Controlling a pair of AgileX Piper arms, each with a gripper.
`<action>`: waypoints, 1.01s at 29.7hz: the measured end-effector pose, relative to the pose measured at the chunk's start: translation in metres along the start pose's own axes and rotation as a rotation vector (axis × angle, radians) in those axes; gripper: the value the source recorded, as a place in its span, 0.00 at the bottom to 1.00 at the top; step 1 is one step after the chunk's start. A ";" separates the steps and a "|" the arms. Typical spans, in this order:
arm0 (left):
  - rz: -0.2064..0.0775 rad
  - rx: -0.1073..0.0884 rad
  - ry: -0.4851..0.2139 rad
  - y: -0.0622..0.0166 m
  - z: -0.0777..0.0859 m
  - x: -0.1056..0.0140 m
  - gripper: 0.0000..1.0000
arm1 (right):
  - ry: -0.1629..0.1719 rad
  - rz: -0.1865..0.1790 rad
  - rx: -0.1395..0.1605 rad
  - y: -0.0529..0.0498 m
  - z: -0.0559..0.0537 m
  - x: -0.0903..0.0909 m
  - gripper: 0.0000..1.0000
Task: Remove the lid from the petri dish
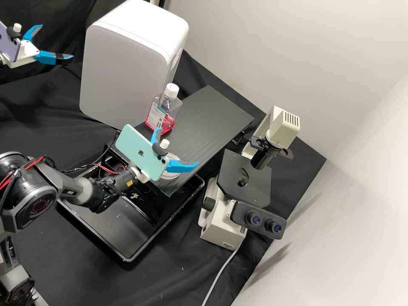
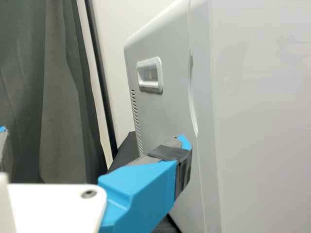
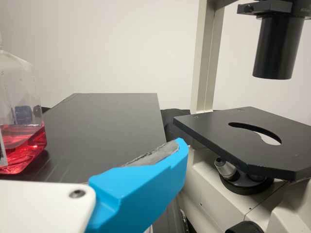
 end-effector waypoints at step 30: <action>-0.058 -0.110 -0.271 -0.0448 0.088 -0.029 1.00 | 0.000 0.000 0.000 0.000 0.000 0.000 1.00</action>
